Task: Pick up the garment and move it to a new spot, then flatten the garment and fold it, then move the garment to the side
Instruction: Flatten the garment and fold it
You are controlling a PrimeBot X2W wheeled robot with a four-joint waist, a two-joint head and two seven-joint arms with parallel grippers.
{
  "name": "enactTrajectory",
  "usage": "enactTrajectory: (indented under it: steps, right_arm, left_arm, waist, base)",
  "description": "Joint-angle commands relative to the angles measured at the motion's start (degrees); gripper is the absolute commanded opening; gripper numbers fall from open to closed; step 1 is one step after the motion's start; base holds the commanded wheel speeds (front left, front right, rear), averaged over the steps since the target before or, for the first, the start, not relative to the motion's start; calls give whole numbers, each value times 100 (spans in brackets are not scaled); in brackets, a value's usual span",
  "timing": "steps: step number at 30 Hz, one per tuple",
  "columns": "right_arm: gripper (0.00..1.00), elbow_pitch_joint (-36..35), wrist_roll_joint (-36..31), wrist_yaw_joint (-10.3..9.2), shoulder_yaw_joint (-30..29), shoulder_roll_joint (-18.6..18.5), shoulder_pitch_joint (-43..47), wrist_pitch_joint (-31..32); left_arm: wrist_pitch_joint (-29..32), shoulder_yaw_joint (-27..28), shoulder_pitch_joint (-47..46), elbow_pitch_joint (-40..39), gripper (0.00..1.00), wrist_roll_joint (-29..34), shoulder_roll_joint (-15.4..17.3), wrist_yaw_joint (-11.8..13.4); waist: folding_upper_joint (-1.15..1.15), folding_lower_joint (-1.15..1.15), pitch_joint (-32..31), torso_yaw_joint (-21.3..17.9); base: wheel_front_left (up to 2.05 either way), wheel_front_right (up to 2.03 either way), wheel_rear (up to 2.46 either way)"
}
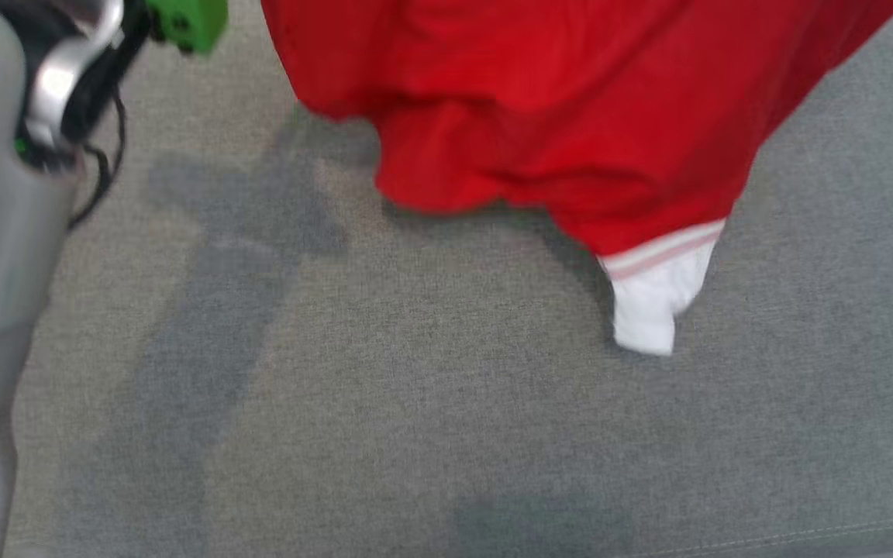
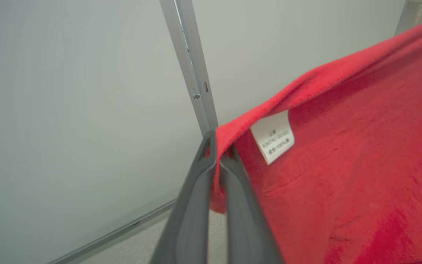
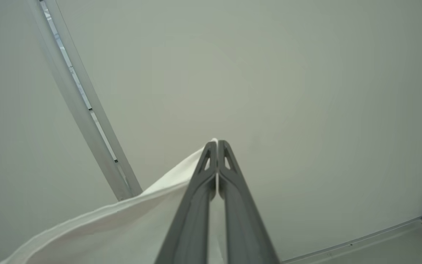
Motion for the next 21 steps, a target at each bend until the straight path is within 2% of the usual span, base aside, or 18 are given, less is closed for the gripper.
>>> enactTrajectory:
  steps: [1, 4, 8, 12, 16, 21]
  right_arm:
    - [0, 132, -88, -4, -21, 120, -270, -84]
    - [0, 654, -617, -4, -130, 438, -1396, -399]
    - [0, 1222, -1206, -5, -356, 792, -2592, -972]
    - [0, 1714, -1420, -4, -368, 883, -3220, -1286]
    - [0, 1877, -1120, -4, 164, 898, -2643, -1656]
    - [0, 1446, -180, -4, 1107, 711, -657, -2055]
  left_arm:
    - [-67, 16, -252, 204, 0, 99, -20, -9]
    - [-479, 47, -1349, 1085, 0, 488, -191, 32]
    - [-1476, 1, -2478, 2113, 0, 1091, -321, 124]
    - [-2469, -329, -3097, 2927, 0, 1556, -382, -95]
    - [-3255, -524, -2784, 3635, 0, 1551, -477, -311]
    - [-4048, -633, -1485, 4043, 0, 1144, -505, -510]
  waist:
    - [20, 0, 685, 101]
    - [20, 0, 975, 67]
    - [20, 0, 1213, 18]
    - [20, 0, 1349, -28]
    - [20, 0, 1224, -135]
    - [20, 0, 677, -230]
  base:
    - [0, 0, 0]
    - [0, 0, 0]
    - [0, 0, 0]
    - [0, 0, 0]
    - [0, 0, 0]
    - [0, 0, 0]
